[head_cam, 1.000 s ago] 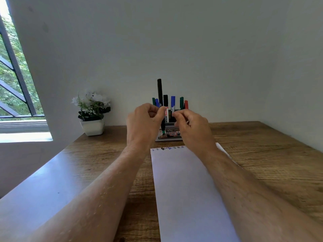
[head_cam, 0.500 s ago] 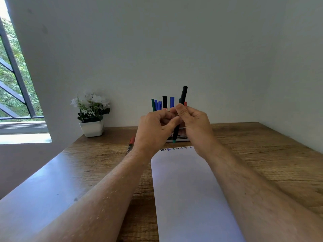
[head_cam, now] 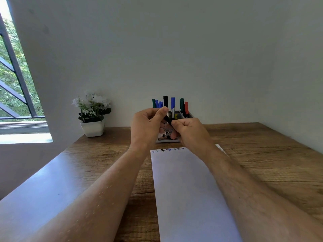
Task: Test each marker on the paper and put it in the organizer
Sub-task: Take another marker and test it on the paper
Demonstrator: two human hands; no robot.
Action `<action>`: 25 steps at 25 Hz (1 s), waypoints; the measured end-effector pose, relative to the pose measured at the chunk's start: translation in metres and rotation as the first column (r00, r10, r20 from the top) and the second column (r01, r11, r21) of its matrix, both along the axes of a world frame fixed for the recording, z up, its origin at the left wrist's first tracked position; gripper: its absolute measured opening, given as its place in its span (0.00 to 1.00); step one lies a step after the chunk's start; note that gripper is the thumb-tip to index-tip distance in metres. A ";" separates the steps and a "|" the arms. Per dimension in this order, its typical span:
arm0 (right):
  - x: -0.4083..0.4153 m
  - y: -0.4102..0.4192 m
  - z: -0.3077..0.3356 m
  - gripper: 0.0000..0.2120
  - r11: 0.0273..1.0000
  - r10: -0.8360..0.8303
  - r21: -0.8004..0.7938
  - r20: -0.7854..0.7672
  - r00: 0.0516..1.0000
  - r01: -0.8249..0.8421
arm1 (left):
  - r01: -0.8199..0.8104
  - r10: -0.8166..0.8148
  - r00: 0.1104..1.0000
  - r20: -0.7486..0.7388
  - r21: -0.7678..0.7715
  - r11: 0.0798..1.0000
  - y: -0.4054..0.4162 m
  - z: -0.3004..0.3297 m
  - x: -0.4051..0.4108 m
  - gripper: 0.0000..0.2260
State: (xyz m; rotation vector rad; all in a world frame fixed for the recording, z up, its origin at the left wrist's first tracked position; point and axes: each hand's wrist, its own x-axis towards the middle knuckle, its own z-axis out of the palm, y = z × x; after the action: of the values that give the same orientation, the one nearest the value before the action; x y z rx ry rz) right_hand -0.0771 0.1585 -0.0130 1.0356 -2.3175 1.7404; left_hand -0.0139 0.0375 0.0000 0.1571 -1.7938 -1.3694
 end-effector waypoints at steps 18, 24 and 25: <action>-0.003 0.009 0.001 0.10 0.997 -0.081 -0.018 -0.050 0.995 0.080 | 0.180 -0.113 0.972 -0.205 0.350 0.919 -0.014 0.008 0.003 0.01; 0.005 0.007 0.010 0.09 0.967 0.038 -0.255 0.060 0.997 -0.021 | 0.403 -0.270 0.907 -0.324 0.472 0.785 -0.010 0.010 0.004 0.08; 0.005 0.006 0.010 0.09 0.963 0.049 -0.269 0.069 0.996 -0.029 | 0.419 -0.291 0.900 -0.326 0.460 0.783 -0.009 0.011 0.003 0.10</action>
State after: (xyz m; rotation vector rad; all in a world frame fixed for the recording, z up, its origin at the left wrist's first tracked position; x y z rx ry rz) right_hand -0.0717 0.1649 -0.0032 0.9885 -2.0345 2.0701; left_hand -0.0109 0.0286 0.0105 -0.0713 -1.2488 -2.0454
